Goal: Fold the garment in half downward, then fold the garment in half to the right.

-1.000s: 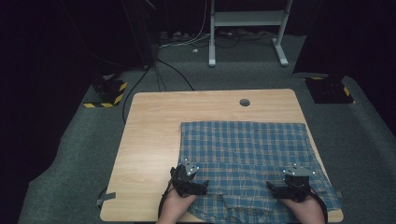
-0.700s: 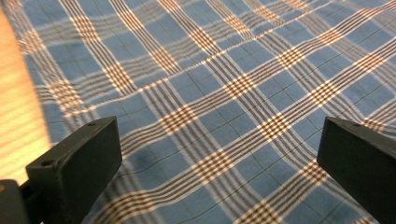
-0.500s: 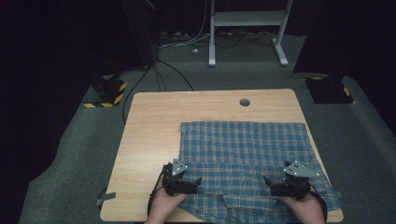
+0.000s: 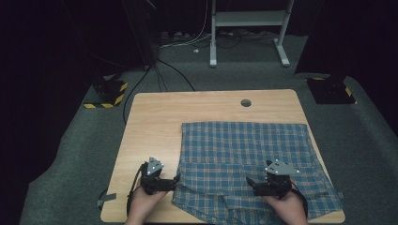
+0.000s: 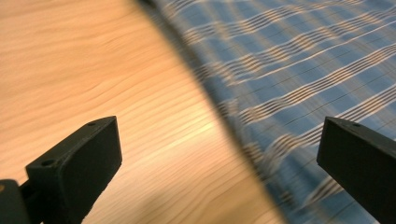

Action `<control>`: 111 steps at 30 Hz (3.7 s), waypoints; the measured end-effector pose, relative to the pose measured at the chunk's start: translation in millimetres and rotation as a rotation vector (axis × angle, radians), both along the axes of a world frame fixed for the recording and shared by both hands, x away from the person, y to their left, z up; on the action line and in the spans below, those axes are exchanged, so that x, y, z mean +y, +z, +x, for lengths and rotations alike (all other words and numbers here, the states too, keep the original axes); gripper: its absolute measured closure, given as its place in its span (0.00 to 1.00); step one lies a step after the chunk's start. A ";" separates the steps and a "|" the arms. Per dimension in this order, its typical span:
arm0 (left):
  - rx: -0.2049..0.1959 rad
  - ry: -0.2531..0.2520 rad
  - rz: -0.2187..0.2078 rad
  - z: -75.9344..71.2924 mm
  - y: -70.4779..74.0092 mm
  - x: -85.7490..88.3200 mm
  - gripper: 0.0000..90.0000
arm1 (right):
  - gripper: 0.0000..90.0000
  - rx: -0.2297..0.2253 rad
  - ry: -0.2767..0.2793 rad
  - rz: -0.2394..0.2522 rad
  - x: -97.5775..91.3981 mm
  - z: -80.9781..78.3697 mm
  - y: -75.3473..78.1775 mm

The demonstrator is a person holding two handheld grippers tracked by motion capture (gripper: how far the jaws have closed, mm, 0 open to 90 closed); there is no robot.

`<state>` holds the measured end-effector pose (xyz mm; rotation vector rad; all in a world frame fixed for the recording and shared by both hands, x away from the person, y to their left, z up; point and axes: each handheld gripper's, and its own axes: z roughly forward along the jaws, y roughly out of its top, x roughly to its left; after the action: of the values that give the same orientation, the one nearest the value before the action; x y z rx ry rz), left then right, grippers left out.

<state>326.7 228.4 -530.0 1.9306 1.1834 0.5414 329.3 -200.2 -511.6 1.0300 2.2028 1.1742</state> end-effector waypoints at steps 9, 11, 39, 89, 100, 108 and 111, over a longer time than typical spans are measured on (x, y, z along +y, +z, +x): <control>0.015 0.075 0.111 -7.7 -15.2 13.6 0.00 | 0.00 0.011 0.031 -0.010 12.4 -7.2 -23.7; 0.021 0.088 0.165 -7.1 -17.5 8.5 0.00 | 0.01 -0.009 0.035 -0.002 11.1 -9.7 -25.0; 0.049 0.076 0.143 -7.9 -19.4 8.1 0.01 | 0.00 -0.058 0.071 -0.008 11.8 -16.1 -28.8; -0.008 0.007 -0.044 110.6 16.3 -12.3 0.05 | 0.03 -0.009 0.113 -0.015 11.6 -13.2 -30.8; -0.033 0.039 -0.030 144.5 10.3 -28.2 0.05 | 0.03 -0.014 0.119 -0.013 11.4 -13.9 -31.0; -0.019 0.017 -0.053 164.0 5.2 -41.9 0.07 | 0.03 -0.015 0.120 -0.011 10.9 -14.2 -30.9; -0.004 0.019 -0.056 169.5 2.7 -44.6 0.09 | 0.03 -0.012 0.123 -0.013 11.1 -13.8 -31.0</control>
<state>496.2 183.7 -527.4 1.8724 1.2024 0.5171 315.4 -189.0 -542.6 0.8906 2.2894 1.2142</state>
